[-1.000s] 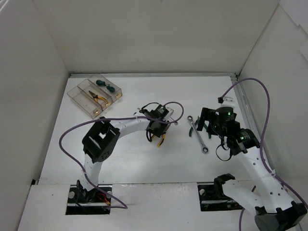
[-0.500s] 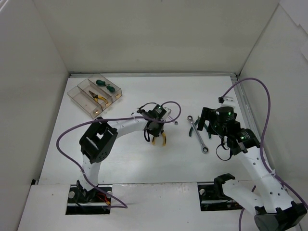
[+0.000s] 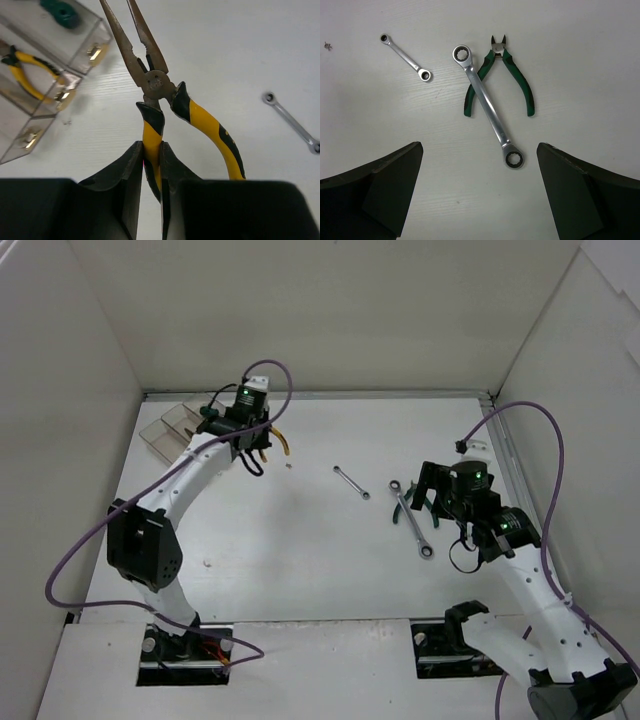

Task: Sort the tools into containers

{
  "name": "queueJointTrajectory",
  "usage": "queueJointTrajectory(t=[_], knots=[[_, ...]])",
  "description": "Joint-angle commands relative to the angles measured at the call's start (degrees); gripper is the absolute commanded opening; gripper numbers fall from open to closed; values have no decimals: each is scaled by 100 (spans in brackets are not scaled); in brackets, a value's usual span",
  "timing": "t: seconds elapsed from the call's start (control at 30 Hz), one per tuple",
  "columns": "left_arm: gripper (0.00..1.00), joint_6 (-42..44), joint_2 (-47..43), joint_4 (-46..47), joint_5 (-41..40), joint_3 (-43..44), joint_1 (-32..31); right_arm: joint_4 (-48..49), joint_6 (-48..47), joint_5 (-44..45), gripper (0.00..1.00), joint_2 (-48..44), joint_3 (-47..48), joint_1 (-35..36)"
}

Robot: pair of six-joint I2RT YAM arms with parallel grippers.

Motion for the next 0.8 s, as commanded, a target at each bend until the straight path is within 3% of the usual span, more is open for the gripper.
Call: queueJointTrajectory(t=[0.0,0.17,0.37,0.47,0.63,0.77], knots=[[0,-26,-140,24,-390,100,652,386,-40,33,98,-76,7,-35],[0,-316,-88,1105,769,-111,1507,386,-67,-37,98,-85,-28,-44],[0,-588,605,1423,1035,555,2157,386,-102,-20,98,-128,7,-53],[0,-502,817,1265,781,925,2333,377,-111,51,98,-155,7,-70],[0,-53,1160,334,-335,1715,2395,377,-128,86,98,-120,7,-88],[0,219,1293,-71,-871,1796,2448,377,-128,103,98,3,24,-114]])
